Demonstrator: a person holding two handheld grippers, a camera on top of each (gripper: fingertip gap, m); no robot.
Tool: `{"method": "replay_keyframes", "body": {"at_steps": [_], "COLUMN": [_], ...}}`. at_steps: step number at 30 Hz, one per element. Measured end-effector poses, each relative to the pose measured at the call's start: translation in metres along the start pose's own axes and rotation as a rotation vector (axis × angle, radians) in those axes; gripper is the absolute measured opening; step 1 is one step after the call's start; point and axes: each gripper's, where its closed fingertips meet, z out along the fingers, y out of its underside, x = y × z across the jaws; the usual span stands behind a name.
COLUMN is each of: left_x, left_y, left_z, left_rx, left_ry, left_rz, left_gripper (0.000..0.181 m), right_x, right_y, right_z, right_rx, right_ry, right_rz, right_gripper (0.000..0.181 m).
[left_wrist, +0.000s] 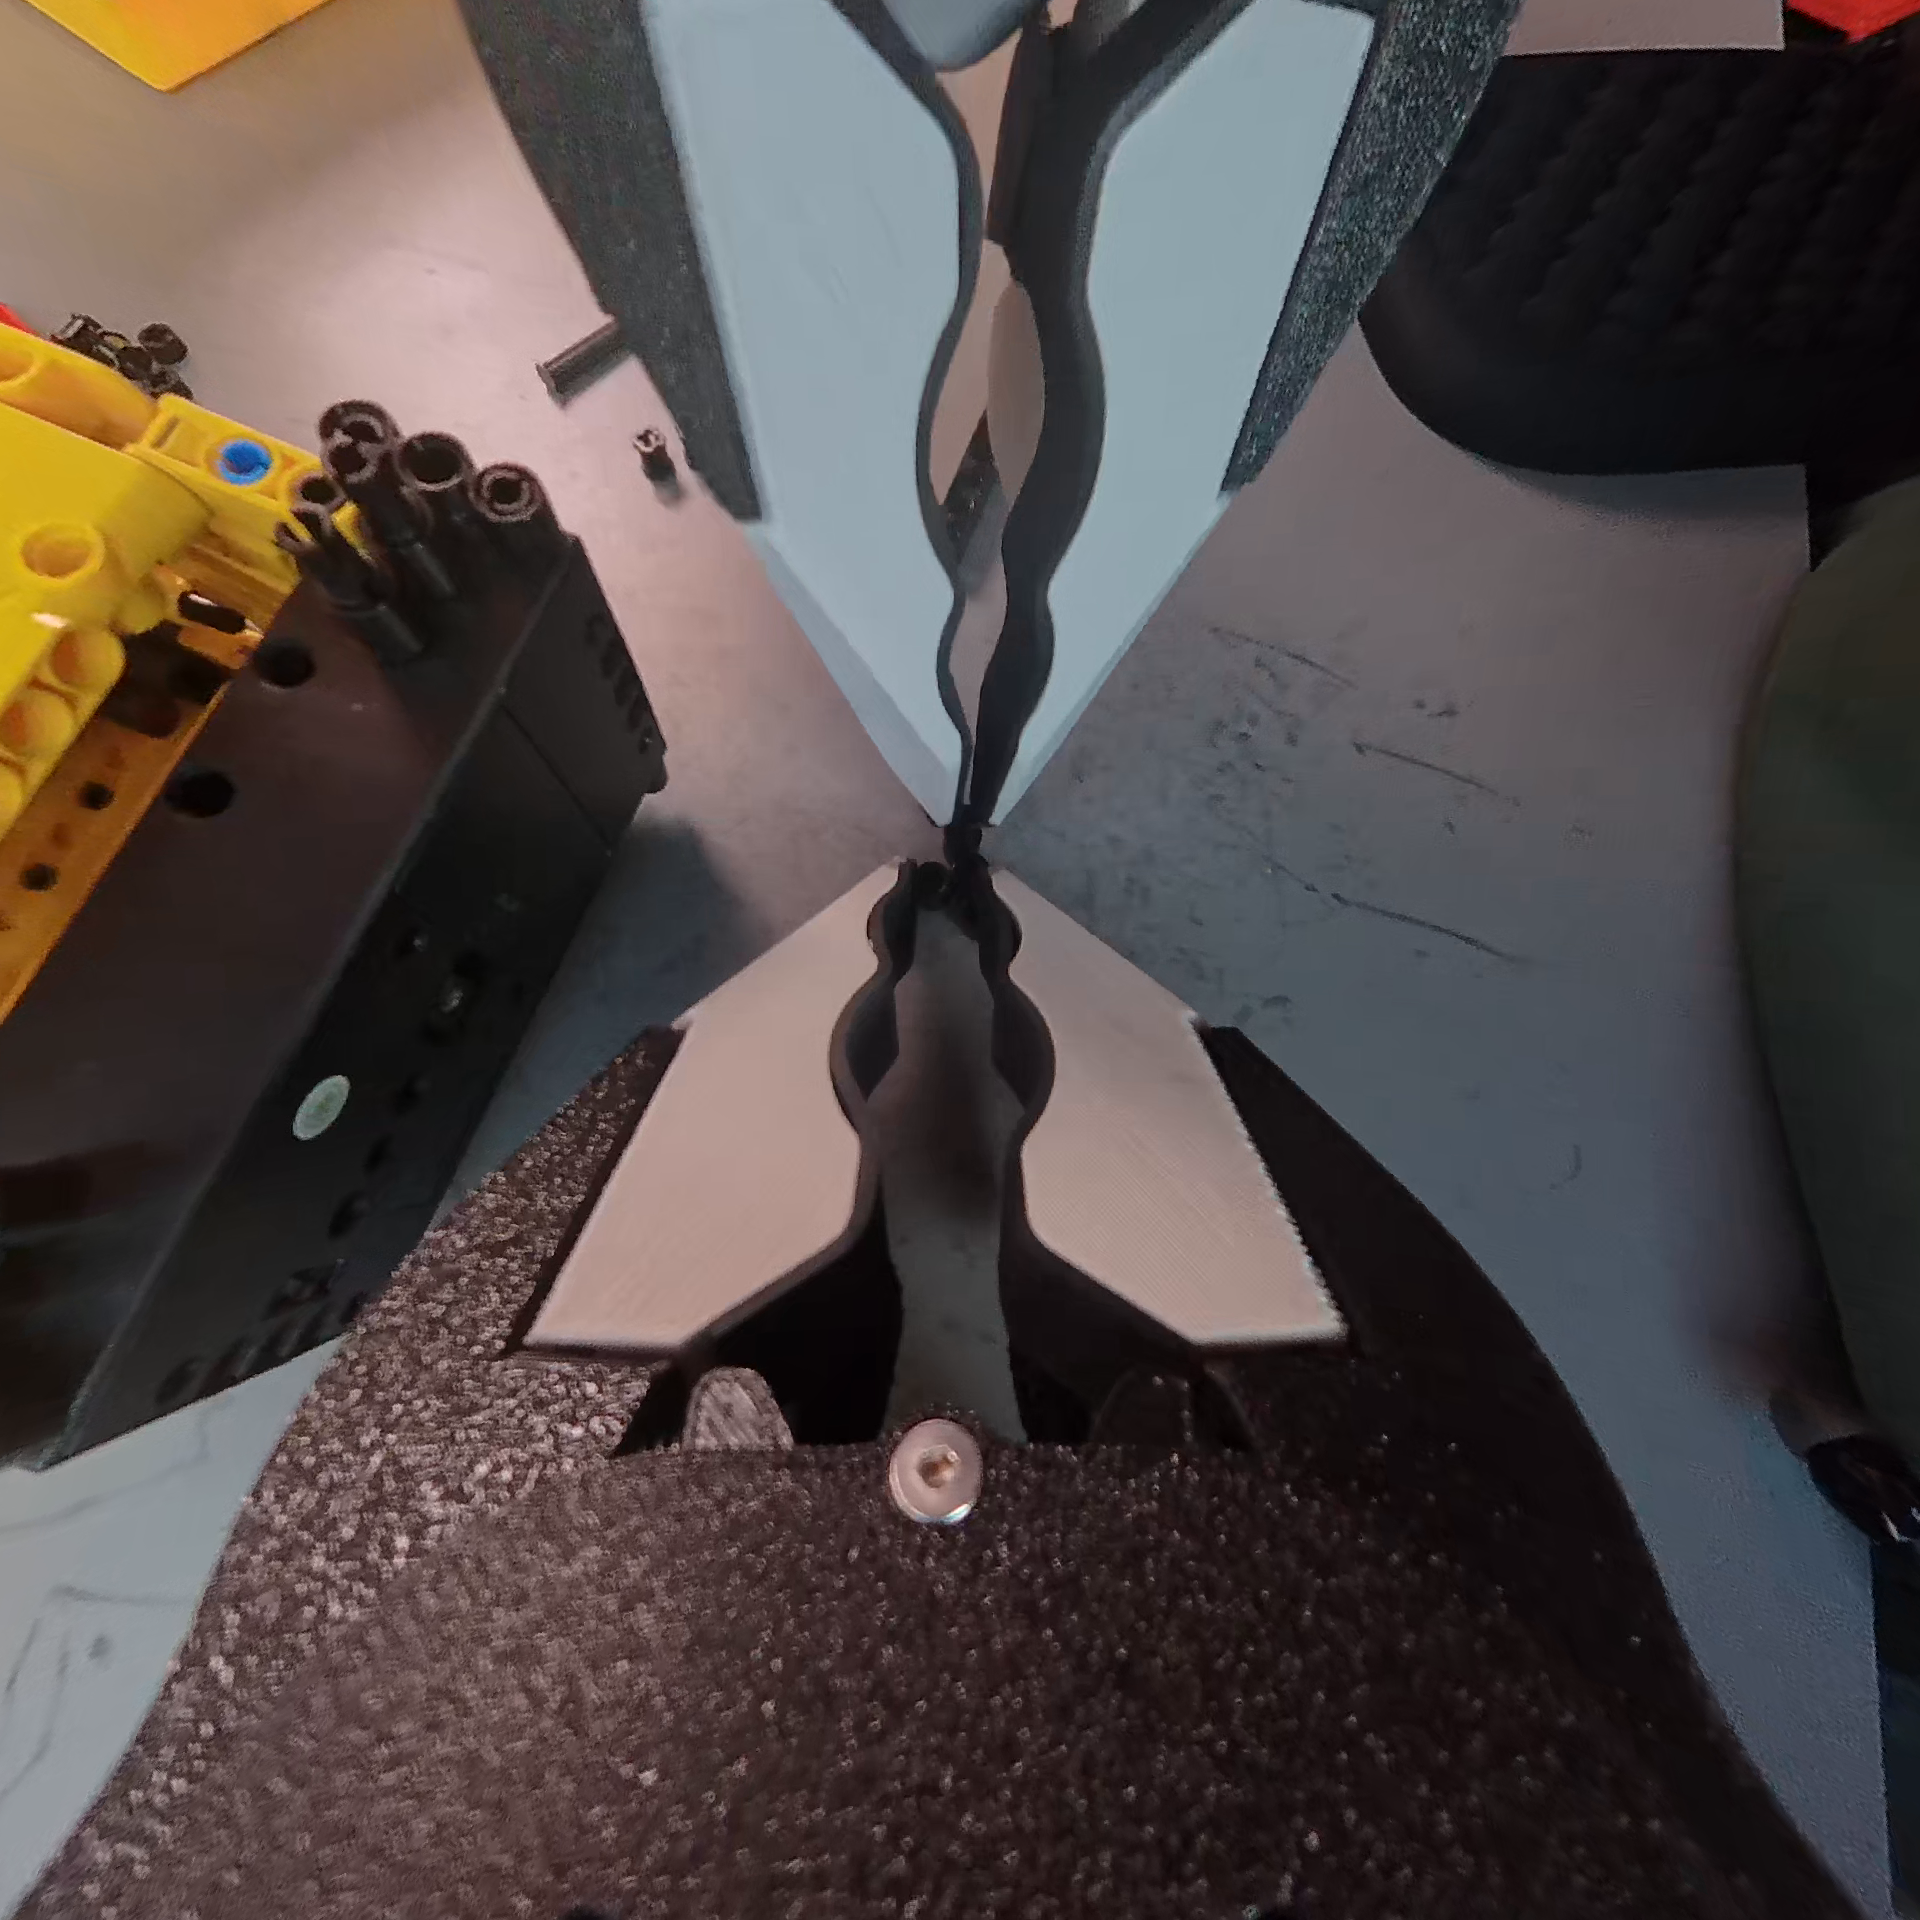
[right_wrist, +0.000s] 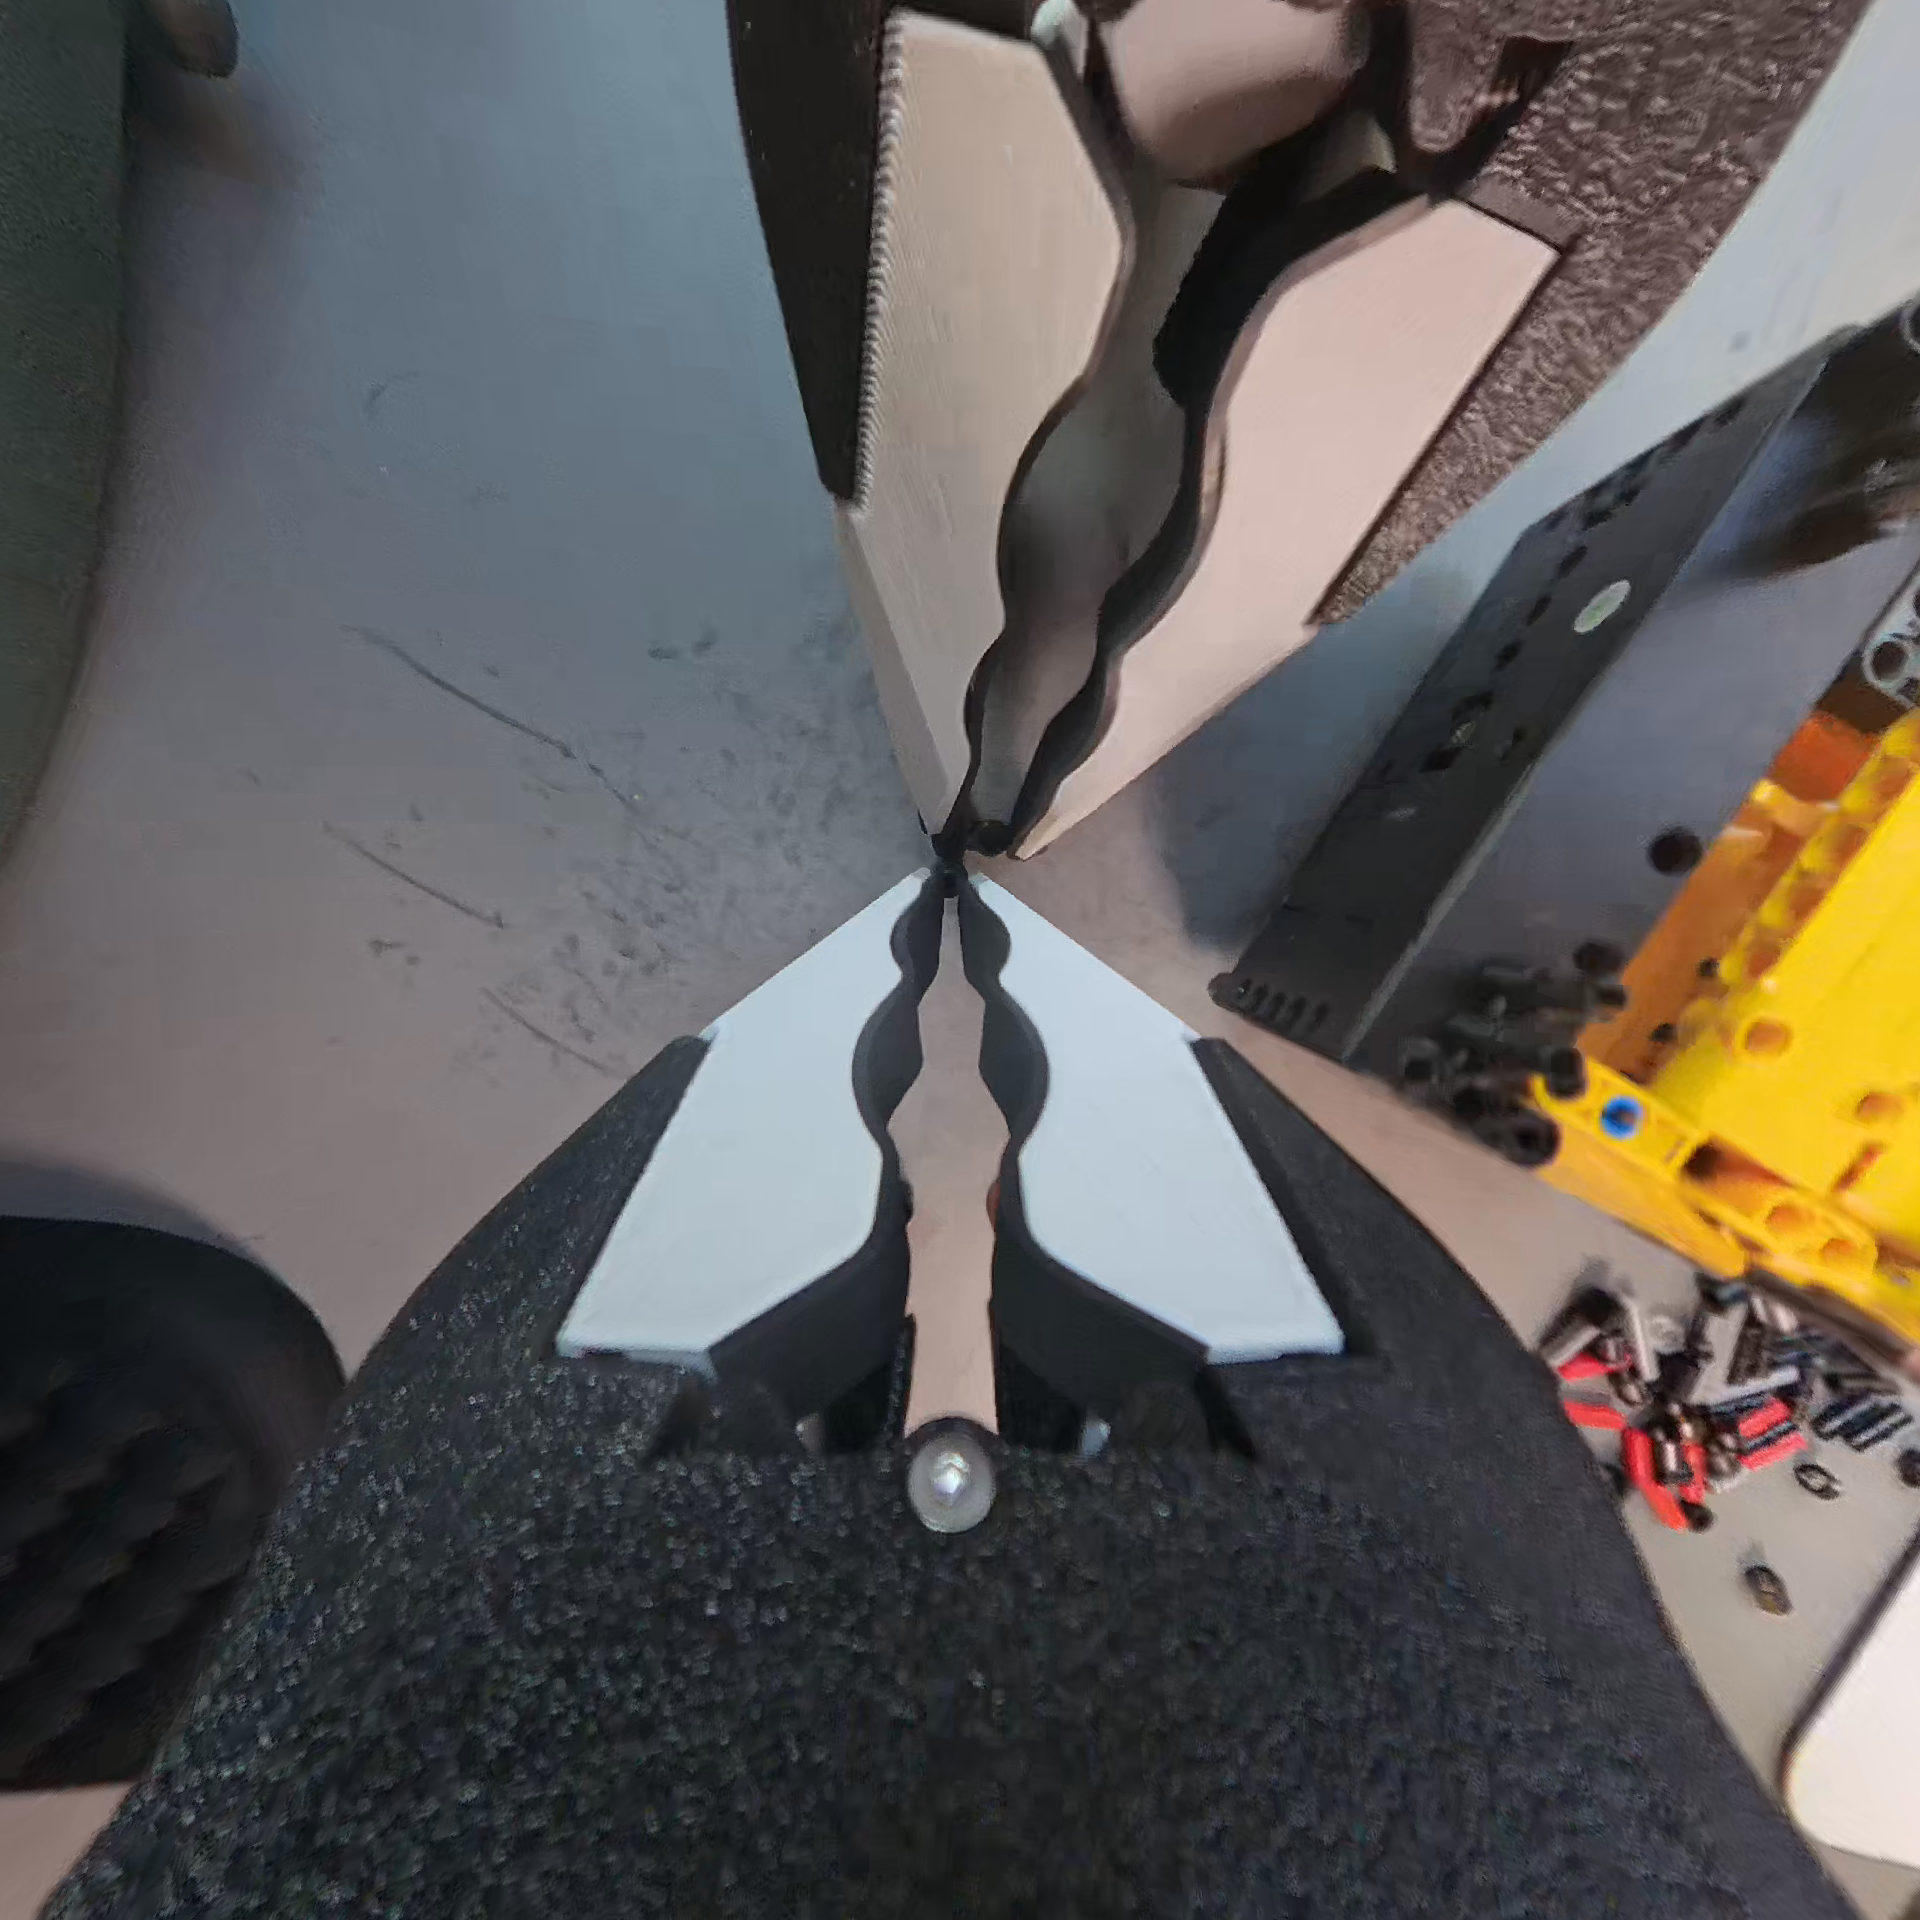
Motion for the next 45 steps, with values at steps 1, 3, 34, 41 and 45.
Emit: {"method": "replay_keyframes", "body": {"at_steps": [1, 3, 34, 41, 45], "left_x": [0.0, 0.002, 0.0, 0.013, 0.014], "left_y": [0.0, -0.001, -0.037, -0.078, -0.091], "left_z": [0.0, 0.001, -0.015, -0.041, -0.058], "left_rx": [0.0, 0.0, 0.229, 0.482, 0.587], "left_ry": [0.0, 0.006, 0.099, 0.141, 0.125], "left_rz": [-0.002, -0.003, -0.233, -0.15, -0.115], "left_gripper": [0.01, 0.01, 0.014, 0.017, 0.013], "right_x": [-0.001, 0.0, 0.025, 0.021, 0.017], "right_y": [0.001, 0.005, 0.043, -0.049, -0.056], "right_z": [-0.003, -0.019, -0.039, -0.11, -0.109], "right_rx": [0.042, 0.135, 0.401, 1.089, 1.179], "right_ry": [0.013, 0.027, 0.296, 0.302, 0.286], "right_rz": [0.045, 0.142, 0.491, 0.577, 0.608], "right_gripper": [0.001, 0.014, 0.005, 0.005, 0.005]}}
